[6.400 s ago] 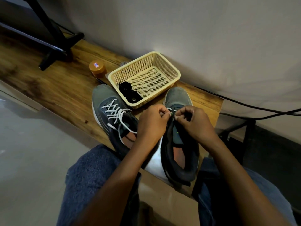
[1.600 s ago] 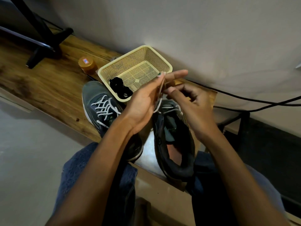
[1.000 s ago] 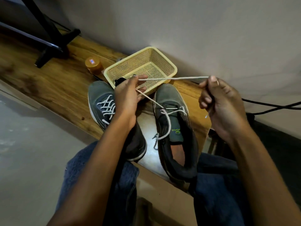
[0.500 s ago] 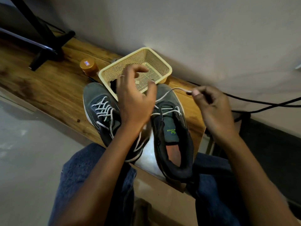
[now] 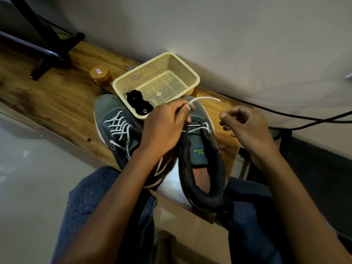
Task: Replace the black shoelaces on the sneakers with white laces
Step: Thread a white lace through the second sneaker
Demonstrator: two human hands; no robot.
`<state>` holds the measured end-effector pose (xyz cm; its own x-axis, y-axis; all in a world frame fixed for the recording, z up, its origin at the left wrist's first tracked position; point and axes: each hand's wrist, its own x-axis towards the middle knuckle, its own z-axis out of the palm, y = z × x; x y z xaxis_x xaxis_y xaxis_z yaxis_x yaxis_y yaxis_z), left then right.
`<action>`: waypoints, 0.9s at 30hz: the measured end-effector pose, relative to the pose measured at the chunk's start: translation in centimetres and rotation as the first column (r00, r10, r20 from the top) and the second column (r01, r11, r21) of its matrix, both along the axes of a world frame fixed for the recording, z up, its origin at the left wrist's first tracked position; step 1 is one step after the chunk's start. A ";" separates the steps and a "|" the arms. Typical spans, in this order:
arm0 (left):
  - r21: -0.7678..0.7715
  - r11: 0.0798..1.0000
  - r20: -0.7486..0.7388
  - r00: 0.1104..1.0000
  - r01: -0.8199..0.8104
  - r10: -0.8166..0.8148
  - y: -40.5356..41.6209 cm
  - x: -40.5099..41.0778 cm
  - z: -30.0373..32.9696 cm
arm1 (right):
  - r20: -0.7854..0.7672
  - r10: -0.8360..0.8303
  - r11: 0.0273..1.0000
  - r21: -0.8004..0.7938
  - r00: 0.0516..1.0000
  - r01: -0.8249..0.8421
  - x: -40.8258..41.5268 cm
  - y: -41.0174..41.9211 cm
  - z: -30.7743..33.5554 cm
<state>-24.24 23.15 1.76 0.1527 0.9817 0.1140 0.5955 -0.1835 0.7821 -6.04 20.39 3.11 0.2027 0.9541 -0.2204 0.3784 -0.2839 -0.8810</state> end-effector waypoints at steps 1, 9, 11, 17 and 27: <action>-0.030 0.999 -0.067 0.998 -0.016 0.014 -0.1 -0.1 0.0 | 0.049 0.081 0.995 -0.061 0.996 -0.078 0.2 0.0 -0.3; -0.132 0.988 -0.163 0.985 -0.082 0.060 -0.4 0.3 0.1 | 0.159 0.314 0.948 -0.109 0.936 -0.300 -0.4 0.4 -1.6; -0.156 0.984 -0.135 0.989 -0.081 0.060 -0.3 0.4 0.1 | 0.074 0.308 0.947 -0.120 0.949 -0.298 -0.3 0.3 -1.4; -0.164 0.985 0.044 0.997 -0.048 0.056 -0.3 0.8 -0.3 | -0.223 0.201 0.957 -0.165 0.954 -0.240 -0.8 0.4 -0.8; -0.129 0.992 0.039 0.999 0.008 -0.003 -0.6 0.9 -0.3 | -0.153 0.301 0.924 -0.197 0.941 -0.327 -1.7 0.4 -1.0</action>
<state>-23.30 22.53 1.47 0.1558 0.9878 -0.0076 0.5639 -0.0826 0.8217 -7.77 20.83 2.07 -0.1397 0.8909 -0.4322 0.3764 -0.3559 -0.8554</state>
